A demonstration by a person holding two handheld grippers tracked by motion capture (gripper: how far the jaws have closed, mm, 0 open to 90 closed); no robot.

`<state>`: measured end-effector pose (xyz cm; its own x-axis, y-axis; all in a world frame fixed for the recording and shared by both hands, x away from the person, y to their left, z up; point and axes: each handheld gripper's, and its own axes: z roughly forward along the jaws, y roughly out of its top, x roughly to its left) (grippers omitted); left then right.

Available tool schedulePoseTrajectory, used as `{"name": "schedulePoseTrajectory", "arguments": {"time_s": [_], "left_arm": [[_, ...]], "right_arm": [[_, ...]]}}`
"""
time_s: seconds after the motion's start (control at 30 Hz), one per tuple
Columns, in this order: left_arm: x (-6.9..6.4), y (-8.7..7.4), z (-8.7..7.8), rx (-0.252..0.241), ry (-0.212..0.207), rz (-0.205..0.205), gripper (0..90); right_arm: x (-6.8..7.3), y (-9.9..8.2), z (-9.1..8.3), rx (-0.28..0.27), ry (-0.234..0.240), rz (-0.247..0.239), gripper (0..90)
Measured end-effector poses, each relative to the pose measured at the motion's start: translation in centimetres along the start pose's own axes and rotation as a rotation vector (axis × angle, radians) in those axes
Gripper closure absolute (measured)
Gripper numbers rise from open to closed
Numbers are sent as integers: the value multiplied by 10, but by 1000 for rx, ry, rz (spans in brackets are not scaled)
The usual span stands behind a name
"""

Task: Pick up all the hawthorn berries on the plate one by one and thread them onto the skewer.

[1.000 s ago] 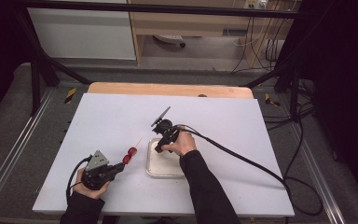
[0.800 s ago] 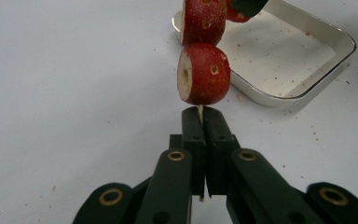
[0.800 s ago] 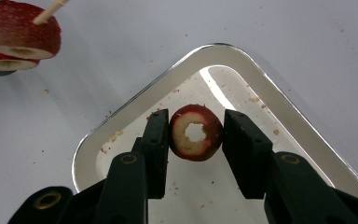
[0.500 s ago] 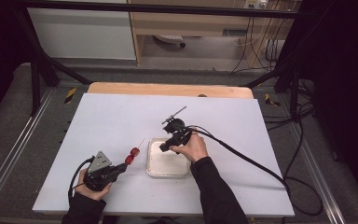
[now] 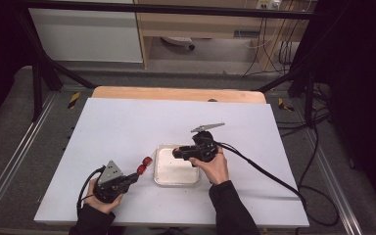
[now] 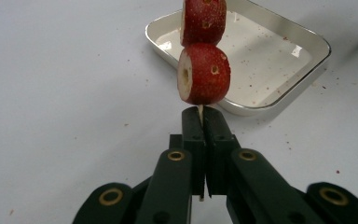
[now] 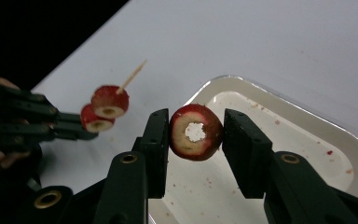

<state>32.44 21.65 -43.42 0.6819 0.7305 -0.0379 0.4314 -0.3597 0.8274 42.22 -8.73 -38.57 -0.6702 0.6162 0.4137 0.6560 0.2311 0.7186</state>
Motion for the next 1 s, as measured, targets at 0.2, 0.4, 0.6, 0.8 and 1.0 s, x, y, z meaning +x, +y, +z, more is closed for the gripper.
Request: {"name": "schedulePoseTrajectory", "arguments": {"time_s": [0.2, 0.4, 0.6, 0.8, 1.0], "left_arm": [[-6, 1, 2, -8, -5, -15, 880], [-13, 3, 4, -16, -7, -32, 880], [-19, 5, 6, -27, -2, -53, 881], [-26, 8, 8, -45, -2, -84, 880], [-32, 11, 10, -61, 0, -111, 880]], "right_arm": [[-3, -16, -2, -149, 51, 88, 621], [-3, -25, 1, -259, 80, 145, 621], [-2, -28, 5, -351, 84, 179, 622], [-1, -30, 9, -452, 82, 201, 622], [0, -30, 10, -545, 79, 214, 622]]}}
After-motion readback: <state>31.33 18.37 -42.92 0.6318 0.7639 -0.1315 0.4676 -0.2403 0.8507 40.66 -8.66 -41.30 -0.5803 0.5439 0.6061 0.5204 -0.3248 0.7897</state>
